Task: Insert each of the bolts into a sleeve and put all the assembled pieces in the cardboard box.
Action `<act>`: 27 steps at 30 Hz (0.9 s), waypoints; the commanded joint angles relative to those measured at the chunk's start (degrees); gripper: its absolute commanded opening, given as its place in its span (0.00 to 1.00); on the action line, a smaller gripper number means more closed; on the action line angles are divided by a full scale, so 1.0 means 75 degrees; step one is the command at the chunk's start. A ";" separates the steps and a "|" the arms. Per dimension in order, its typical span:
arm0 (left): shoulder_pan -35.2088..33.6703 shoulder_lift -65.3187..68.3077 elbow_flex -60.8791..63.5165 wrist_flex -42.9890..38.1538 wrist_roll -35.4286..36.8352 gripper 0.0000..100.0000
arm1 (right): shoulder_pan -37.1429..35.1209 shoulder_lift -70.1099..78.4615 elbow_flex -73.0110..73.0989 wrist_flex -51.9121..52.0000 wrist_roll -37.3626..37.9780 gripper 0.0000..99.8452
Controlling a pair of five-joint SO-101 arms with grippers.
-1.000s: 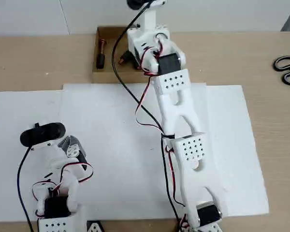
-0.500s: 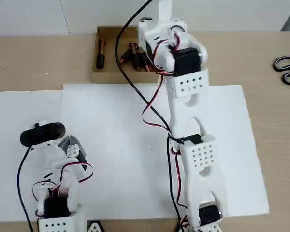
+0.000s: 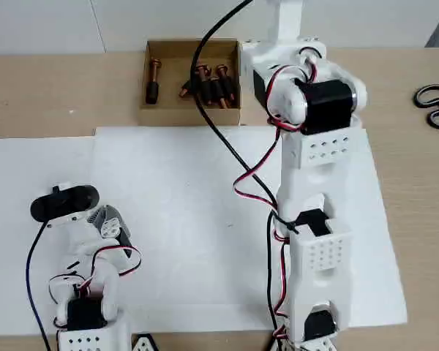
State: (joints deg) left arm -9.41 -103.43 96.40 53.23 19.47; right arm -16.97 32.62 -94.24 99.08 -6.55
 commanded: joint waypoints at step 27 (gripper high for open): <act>-0.0023 -0.0070 -0.0029 -0.0164 0.0035 0.01 | 0.0088 -0.5785 0.1407 0.0147 0.0926 0.00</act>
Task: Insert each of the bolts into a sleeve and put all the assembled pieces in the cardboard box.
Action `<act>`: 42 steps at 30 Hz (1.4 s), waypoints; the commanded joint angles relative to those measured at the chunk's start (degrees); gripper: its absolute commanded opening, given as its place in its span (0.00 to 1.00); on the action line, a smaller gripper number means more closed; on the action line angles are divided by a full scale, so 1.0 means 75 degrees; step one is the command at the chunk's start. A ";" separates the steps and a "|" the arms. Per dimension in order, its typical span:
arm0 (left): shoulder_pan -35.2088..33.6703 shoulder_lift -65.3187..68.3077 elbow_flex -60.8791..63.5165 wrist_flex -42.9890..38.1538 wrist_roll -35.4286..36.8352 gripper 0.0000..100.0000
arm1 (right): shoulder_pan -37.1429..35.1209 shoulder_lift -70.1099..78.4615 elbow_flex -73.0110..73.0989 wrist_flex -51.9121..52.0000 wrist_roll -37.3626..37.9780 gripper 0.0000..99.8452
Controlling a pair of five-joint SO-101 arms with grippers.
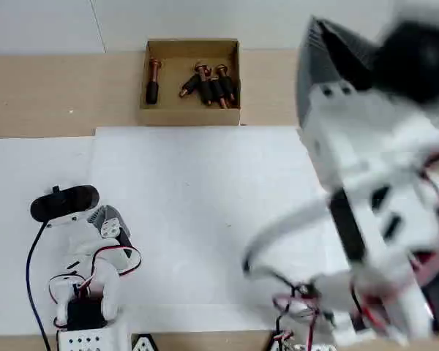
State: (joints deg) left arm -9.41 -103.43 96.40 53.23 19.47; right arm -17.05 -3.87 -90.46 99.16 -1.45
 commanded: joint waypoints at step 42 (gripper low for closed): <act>-0.0023 -0.0070 -0.0029 -0.0164 0.0035 0.01 | 0.1518 -1.3333 1.9833 -0.2104 -0.0082 0.00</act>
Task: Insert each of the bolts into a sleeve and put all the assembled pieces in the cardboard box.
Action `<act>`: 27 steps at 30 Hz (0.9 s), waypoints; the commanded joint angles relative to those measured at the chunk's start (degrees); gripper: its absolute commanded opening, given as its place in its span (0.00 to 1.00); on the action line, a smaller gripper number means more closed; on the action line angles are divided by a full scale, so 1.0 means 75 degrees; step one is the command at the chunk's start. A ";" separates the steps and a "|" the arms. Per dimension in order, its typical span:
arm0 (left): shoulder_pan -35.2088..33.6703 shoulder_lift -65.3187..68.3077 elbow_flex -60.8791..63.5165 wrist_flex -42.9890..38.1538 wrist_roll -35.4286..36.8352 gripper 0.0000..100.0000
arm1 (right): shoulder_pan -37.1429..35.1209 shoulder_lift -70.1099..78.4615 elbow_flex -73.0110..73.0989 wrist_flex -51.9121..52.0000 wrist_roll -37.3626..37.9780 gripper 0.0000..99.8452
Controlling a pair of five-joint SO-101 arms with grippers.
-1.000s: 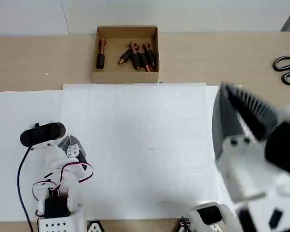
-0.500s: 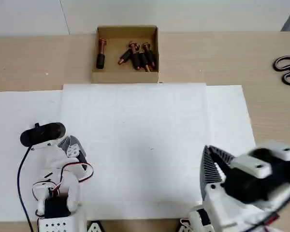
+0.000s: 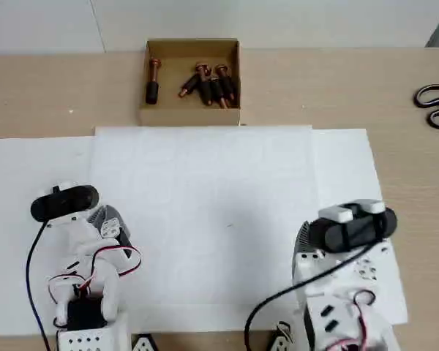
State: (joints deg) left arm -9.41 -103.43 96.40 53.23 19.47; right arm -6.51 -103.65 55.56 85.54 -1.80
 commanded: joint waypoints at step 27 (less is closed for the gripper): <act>-0.0023 -0.0070 -0.0029 -0.0164 0.0035 0.01 | 0.0111 -0.0041 0.4911 -0.2620 -0.0035 0.01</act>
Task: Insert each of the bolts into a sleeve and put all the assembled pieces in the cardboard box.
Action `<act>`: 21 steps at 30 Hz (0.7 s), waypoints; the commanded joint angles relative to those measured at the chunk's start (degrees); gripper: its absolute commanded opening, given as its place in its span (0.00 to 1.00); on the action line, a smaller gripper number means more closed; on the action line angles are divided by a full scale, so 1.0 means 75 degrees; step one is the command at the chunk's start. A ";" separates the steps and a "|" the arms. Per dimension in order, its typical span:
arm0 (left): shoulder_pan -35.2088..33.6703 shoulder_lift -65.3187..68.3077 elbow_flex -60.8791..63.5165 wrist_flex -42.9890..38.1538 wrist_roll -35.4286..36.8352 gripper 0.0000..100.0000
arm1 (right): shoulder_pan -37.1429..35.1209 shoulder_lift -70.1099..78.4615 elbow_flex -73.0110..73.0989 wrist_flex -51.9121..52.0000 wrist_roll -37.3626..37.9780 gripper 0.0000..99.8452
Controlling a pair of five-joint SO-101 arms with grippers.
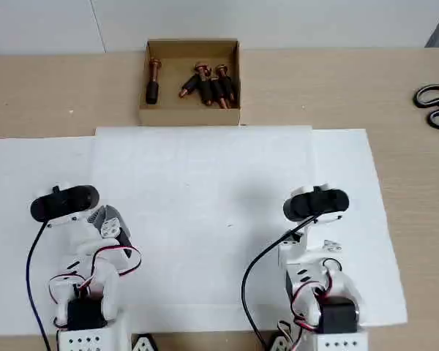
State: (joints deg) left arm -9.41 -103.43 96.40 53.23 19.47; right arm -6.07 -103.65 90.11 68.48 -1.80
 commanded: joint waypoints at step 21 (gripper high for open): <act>-0.0023 -0.0070 -0.0029 -0.0164 0.0035 0.01 | 0.0041 -0.0041 0.0399 -0.0662 -0.0082 0.00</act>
State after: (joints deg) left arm -9.41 -103.43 96.40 53.23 19.47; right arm -5.98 -103.56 93.36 64.62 -1.80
